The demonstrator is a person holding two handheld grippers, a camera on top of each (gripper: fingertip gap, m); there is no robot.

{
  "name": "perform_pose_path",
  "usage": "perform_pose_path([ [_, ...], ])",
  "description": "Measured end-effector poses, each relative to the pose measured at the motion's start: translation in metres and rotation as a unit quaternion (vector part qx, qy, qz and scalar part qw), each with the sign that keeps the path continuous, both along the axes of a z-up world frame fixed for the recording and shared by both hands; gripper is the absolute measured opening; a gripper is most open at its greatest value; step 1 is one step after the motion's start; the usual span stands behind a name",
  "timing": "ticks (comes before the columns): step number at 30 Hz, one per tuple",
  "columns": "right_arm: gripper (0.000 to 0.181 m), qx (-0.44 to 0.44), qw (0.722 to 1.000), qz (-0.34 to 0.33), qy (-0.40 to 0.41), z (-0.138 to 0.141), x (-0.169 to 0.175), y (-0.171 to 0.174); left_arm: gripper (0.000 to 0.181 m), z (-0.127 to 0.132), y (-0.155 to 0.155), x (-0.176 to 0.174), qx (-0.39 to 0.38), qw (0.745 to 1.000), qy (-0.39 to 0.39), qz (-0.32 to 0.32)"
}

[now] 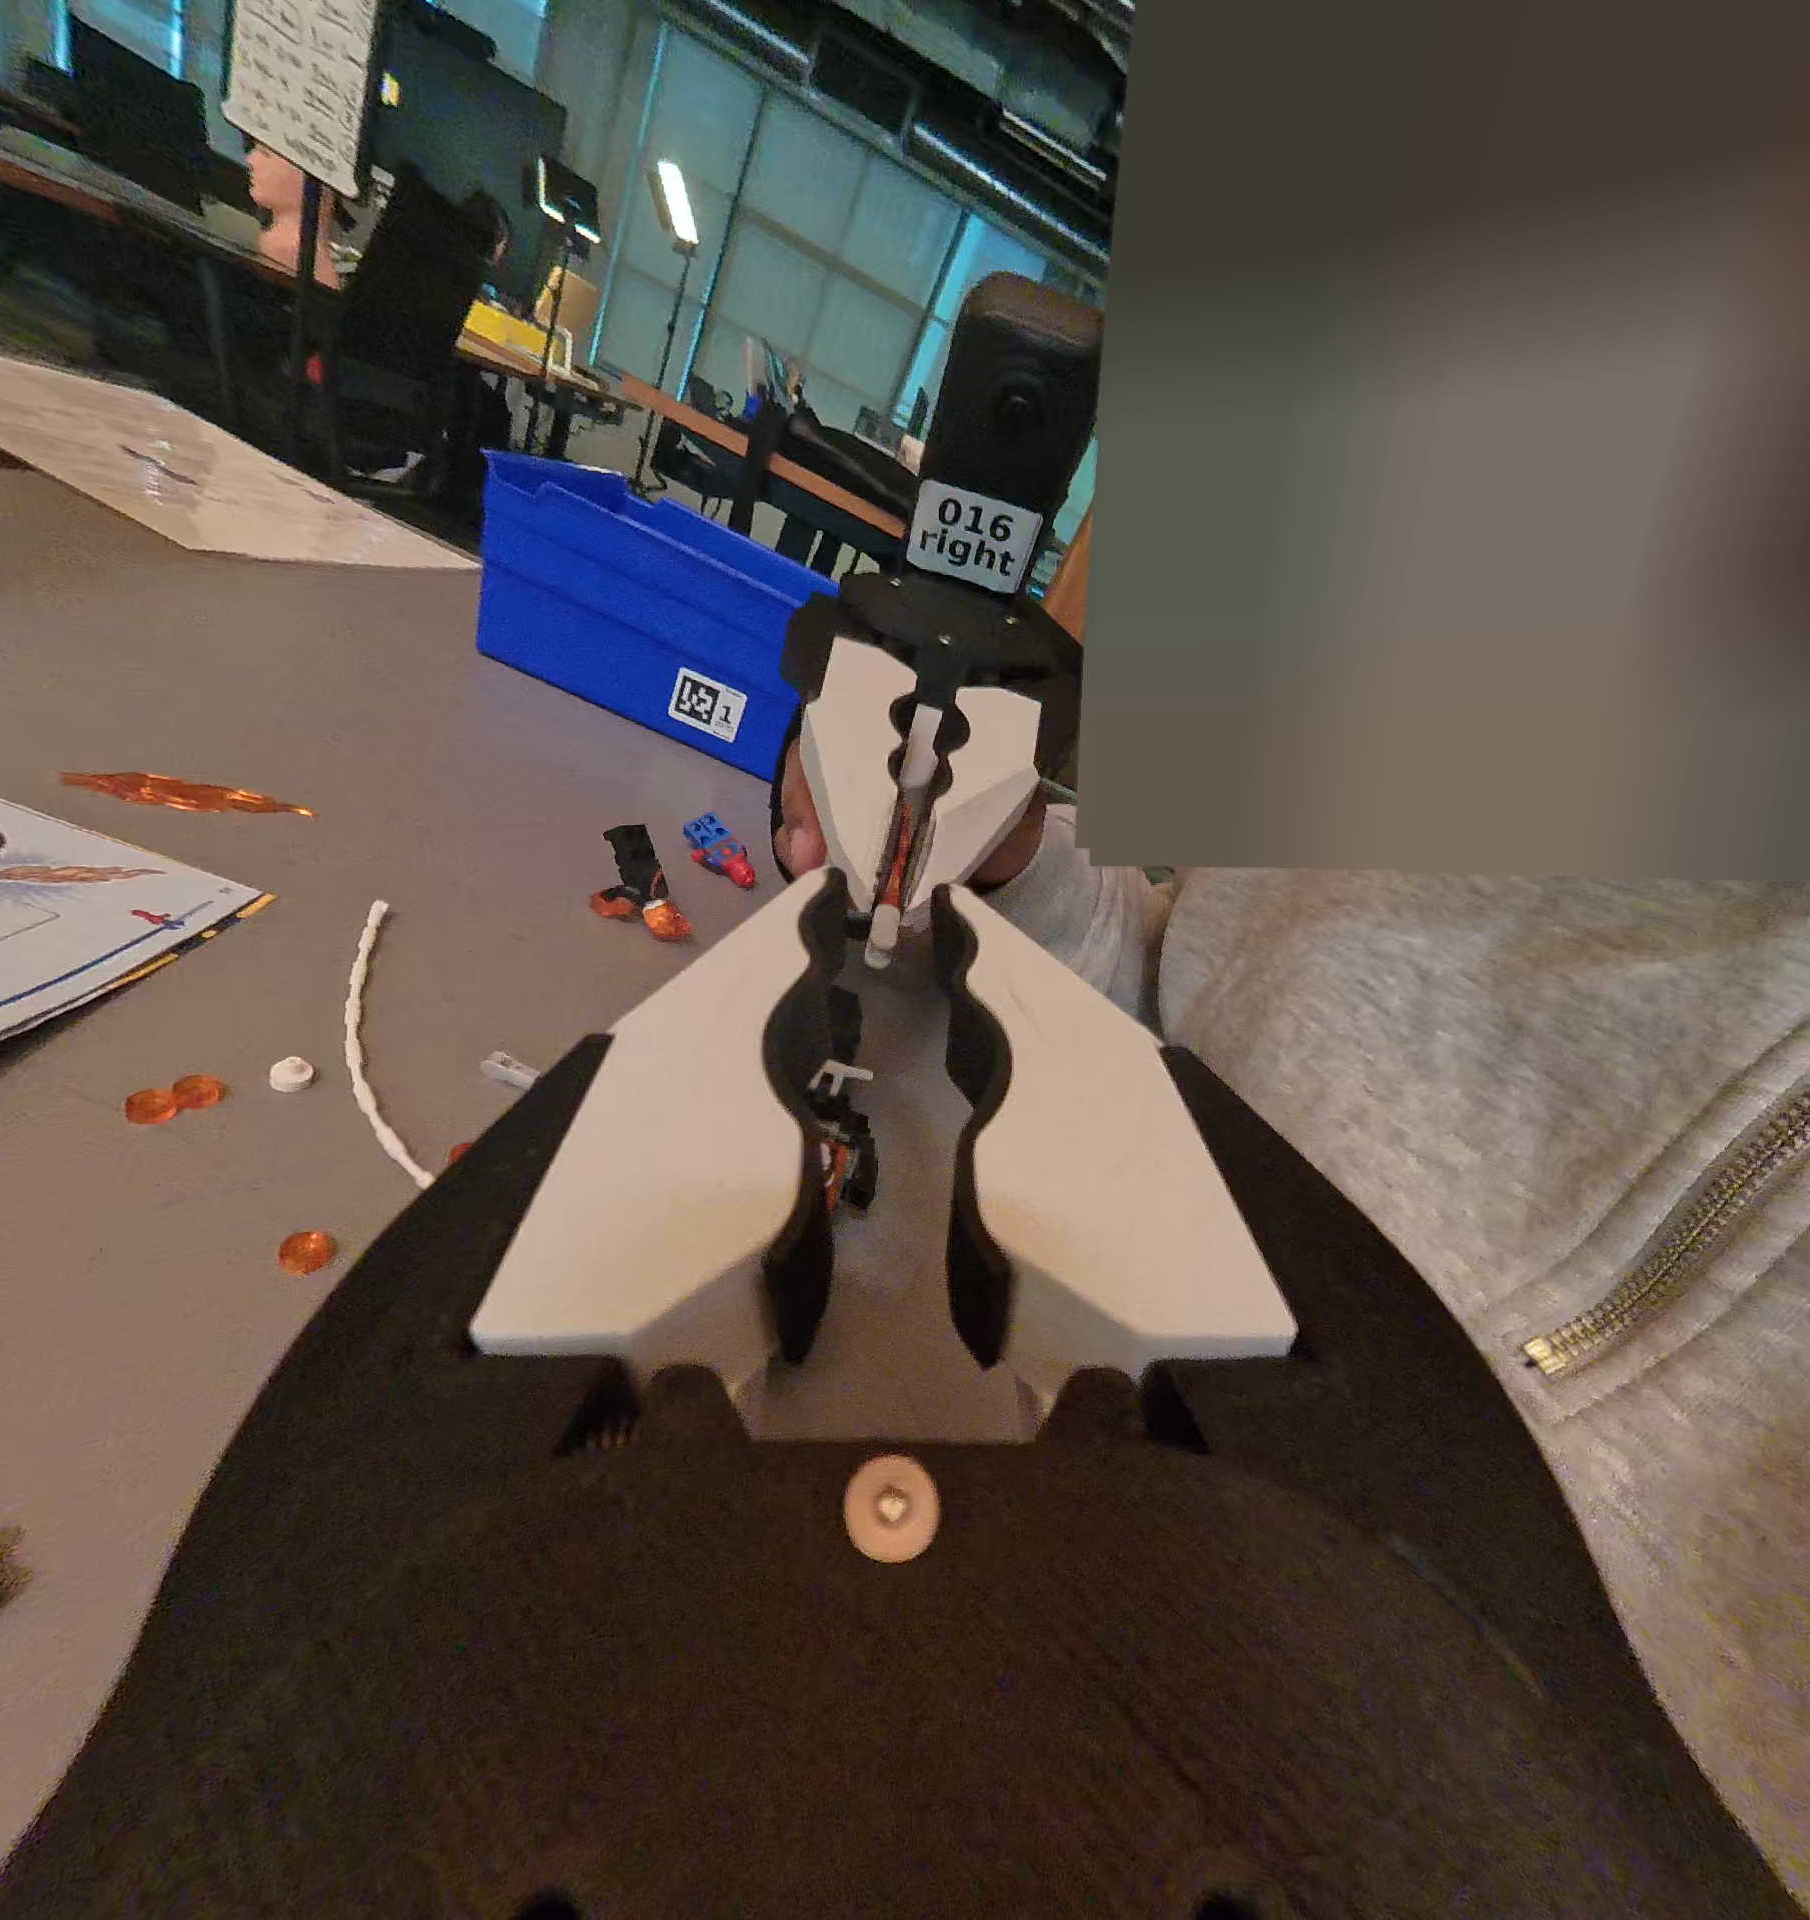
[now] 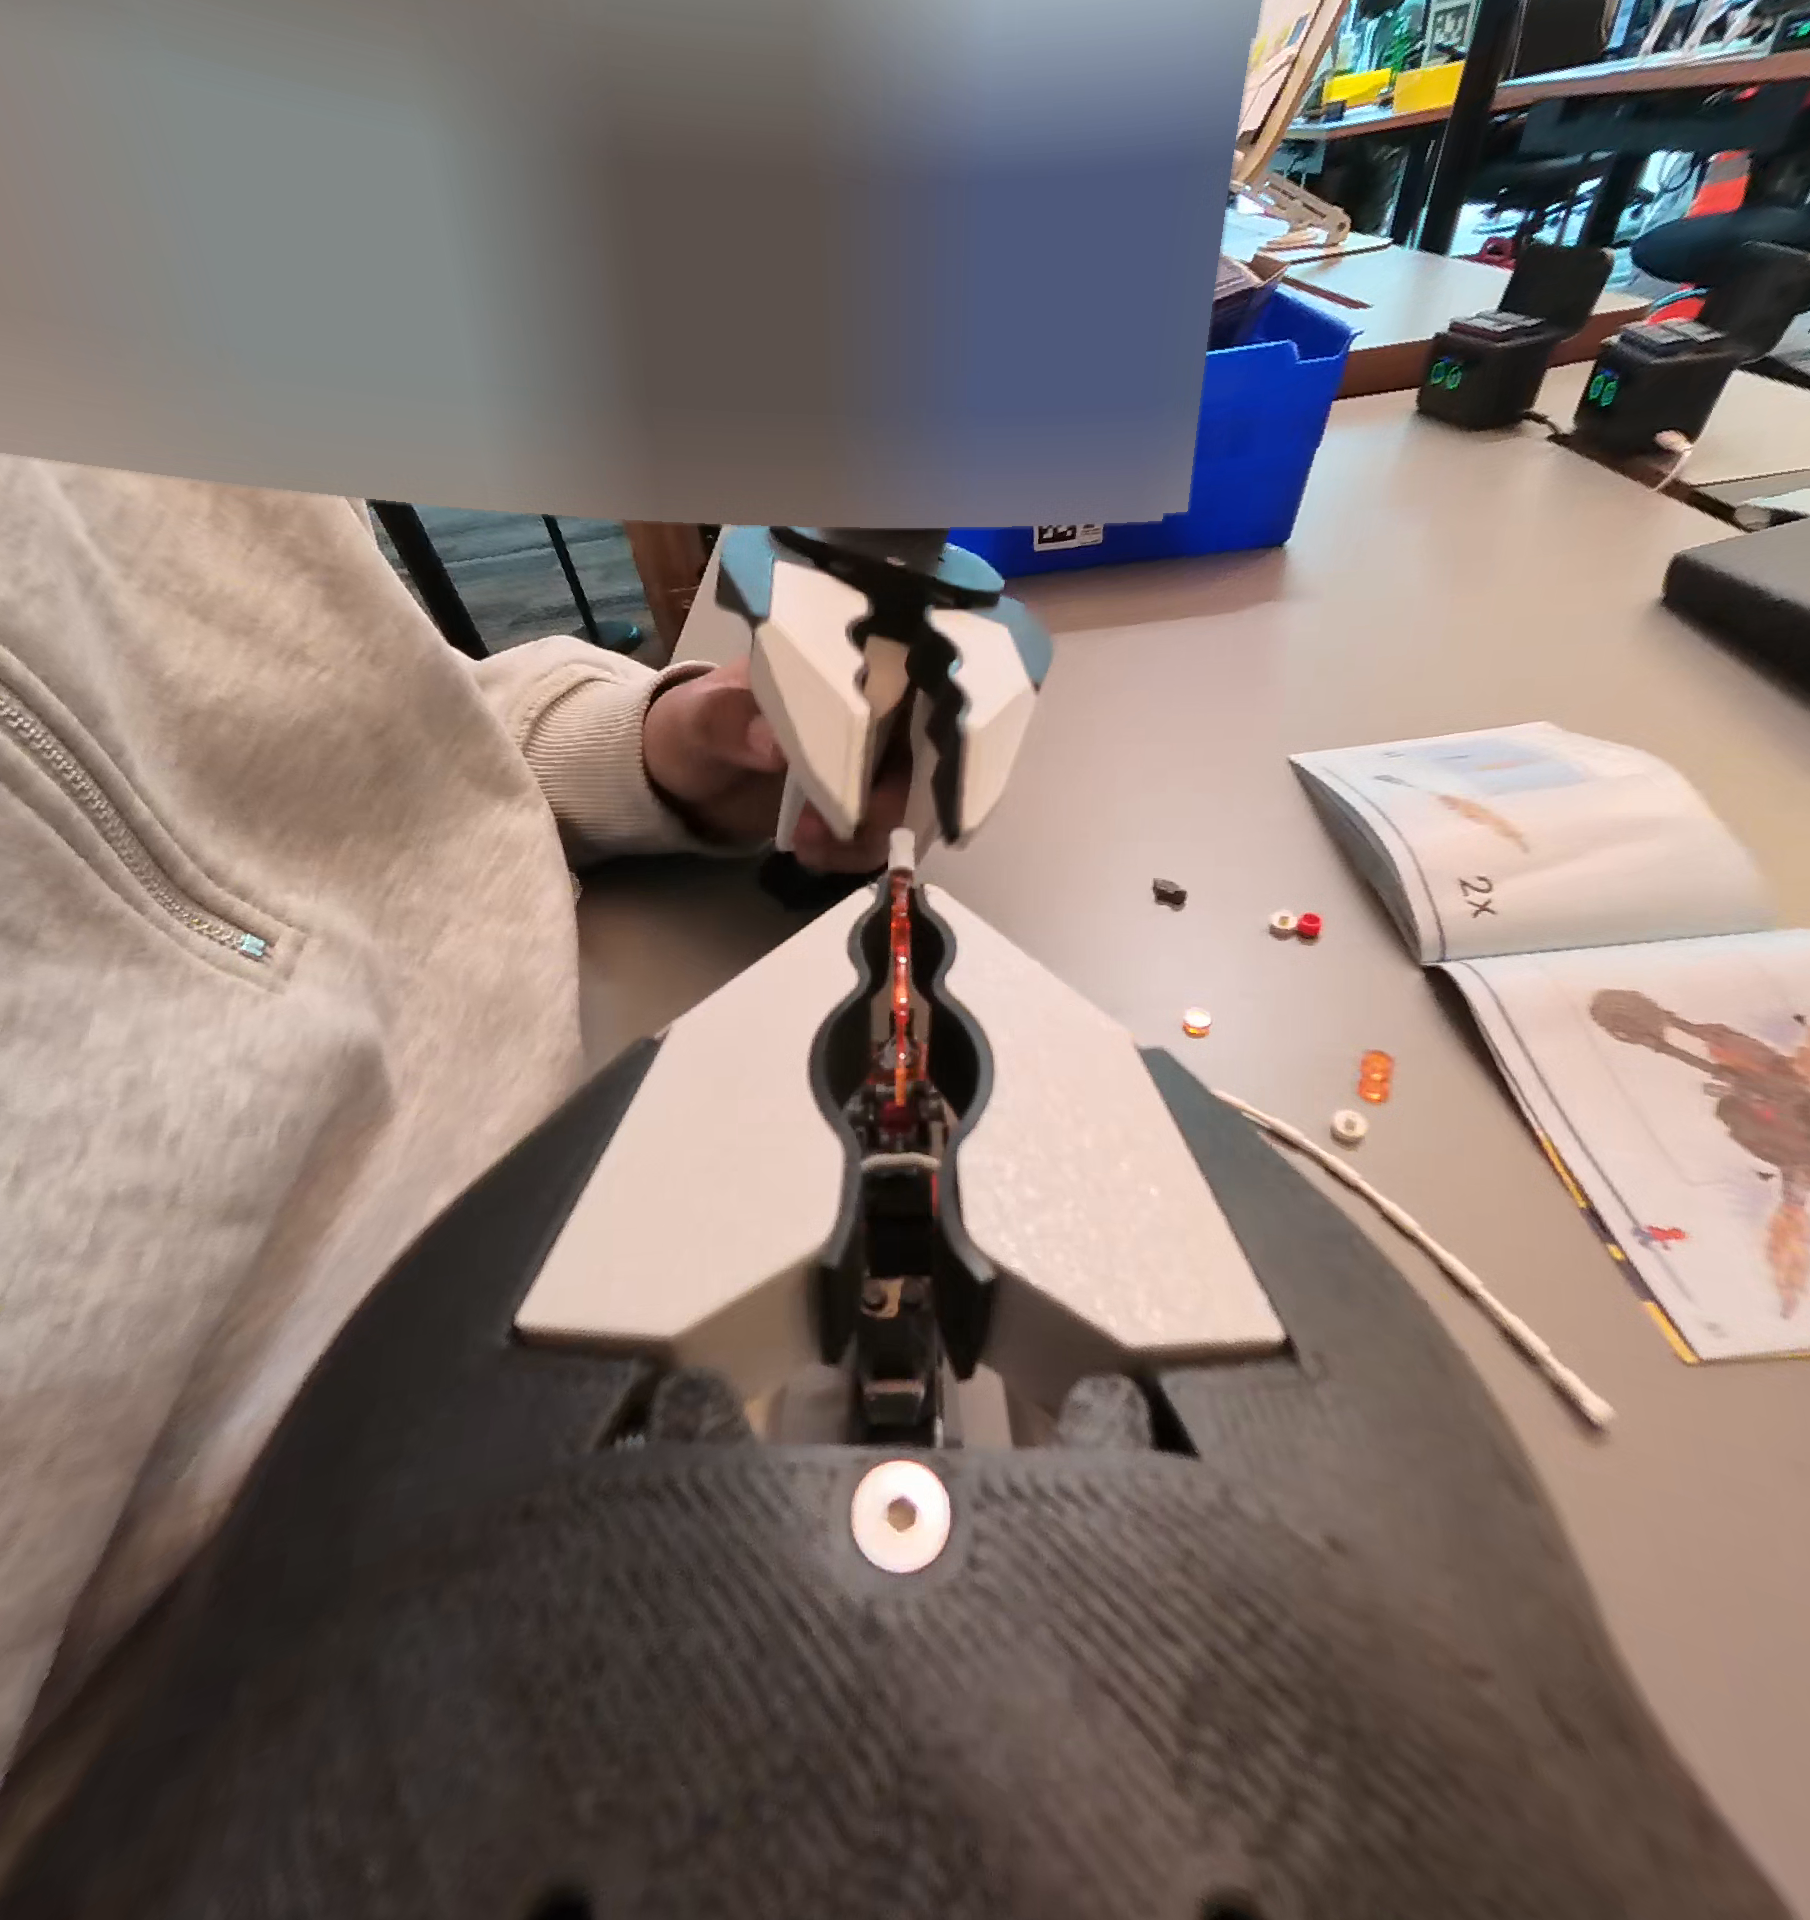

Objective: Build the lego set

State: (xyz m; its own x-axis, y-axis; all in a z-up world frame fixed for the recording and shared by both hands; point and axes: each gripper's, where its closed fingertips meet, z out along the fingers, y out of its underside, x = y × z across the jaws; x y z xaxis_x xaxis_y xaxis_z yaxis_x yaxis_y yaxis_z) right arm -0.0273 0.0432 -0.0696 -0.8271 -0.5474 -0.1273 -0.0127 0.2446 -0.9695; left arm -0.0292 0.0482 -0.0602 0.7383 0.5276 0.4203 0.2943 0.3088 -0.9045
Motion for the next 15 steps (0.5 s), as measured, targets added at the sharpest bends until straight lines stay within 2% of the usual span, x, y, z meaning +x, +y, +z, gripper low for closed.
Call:
perform_pose_path([
  [4, 0.000, -0.001, 1.000, 0.003, -0.009, 0.002, 0.001, 0.000, 0.012, -0.004, 0.005, 0.001, -0.012, 1.000, -0.004, -0.008],
  [7, 0.004, 0.000, 1.000, 0.015, -0.017, 0.002, 0.005, 0.003, 0.002, -0.004, 0.007, 0.004, -0.015, 1.000, -0.006, -0.022],
  [12, 0.035, -0.009, 1.000, -0.005, -0.022, 0.003, -0.001, -0.003, 0.002, -0.007, 0.002, 0.002, 0.009, 0.999, -0.035, -0.023],
  [15, 0.041, -0.025, 0.998, -0.027, -0.044, 0.010, -0.012, -0.004, 0.002, -0.003, -0.012, -0.002, 0.065, 0.996, -0.054, -0.010],
])
